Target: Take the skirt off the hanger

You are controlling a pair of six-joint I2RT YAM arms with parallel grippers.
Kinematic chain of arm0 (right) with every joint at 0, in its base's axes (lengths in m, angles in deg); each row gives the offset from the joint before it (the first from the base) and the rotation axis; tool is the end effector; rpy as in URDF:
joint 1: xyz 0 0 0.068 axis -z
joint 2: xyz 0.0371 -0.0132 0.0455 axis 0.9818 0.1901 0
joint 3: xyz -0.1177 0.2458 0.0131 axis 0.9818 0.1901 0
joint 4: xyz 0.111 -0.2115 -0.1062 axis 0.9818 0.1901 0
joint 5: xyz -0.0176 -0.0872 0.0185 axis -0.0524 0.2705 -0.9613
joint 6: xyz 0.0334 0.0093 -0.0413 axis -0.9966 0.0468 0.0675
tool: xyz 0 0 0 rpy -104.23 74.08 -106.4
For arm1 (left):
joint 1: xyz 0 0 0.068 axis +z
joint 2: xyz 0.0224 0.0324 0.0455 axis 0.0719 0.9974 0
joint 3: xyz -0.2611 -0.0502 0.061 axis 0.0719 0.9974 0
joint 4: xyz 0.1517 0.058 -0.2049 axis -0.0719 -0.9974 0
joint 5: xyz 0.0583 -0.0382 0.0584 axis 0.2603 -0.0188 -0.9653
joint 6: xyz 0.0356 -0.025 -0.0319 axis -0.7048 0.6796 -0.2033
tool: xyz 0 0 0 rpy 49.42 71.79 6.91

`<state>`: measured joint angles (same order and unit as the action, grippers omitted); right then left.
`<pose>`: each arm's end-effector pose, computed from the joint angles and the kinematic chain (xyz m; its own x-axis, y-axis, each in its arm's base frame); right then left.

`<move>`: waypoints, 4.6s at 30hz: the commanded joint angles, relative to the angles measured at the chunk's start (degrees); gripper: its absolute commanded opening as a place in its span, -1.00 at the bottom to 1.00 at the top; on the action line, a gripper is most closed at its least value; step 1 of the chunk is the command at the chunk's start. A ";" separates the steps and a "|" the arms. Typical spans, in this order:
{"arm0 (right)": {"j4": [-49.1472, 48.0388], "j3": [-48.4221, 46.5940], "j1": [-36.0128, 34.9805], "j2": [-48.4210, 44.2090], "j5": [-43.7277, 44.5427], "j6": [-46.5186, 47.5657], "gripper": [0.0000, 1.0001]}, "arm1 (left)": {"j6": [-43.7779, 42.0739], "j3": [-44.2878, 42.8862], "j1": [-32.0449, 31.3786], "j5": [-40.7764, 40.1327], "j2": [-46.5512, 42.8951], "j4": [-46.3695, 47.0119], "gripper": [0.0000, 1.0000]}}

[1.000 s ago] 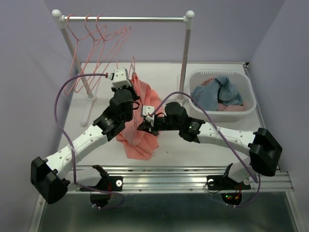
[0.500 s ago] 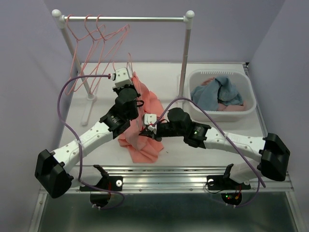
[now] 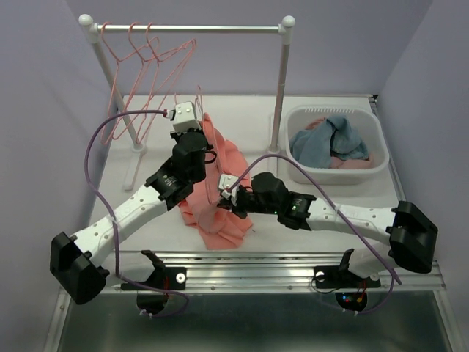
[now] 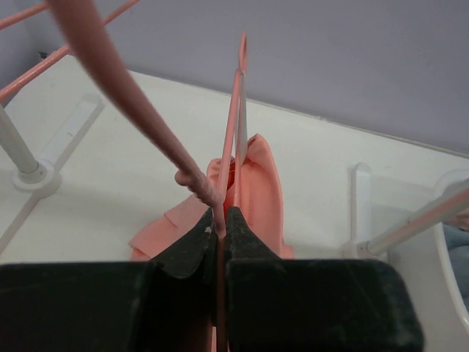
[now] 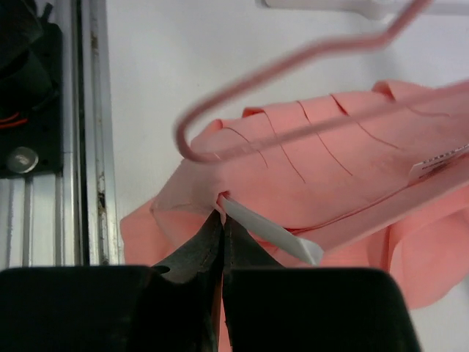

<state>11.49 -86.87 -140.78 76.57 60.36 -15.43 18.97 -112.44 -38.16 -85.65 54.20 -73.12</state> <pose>0.1427 0.2855 0.2774 0.1253 -0.3129 -0.9415 -0.9715 0.1538 -0.1804 0.2167 -0.1621 0.3751 0.0229 -0.2535 -0.9671 -0.0755 0.9641 -0.2545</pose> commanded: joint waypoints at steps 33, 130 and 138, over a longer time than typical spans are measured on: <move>-7.72 -8.82 14.80 11.12 21.64 -9.91 -0.99 | 18.04 -0.91 -1.75 19.04 -24.30 -42.61 -1.00; 3.98 -87.91 49.48 19.90 53.35 30.42 -0.99 | 18.92 1.38 -1.84 16.40 -27.83 -42.96 -1.00; 1.60 -74.32 55.49 15.25 49.75 26.99 -0.99 | 17.69 1.55 -1.84 16.49 -26.15 -40.24 -1.00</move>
<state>20.26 -165.27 -84.26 97.21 114.33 13.31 37.88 -109.84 -39.80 -68.63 27.92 -117.40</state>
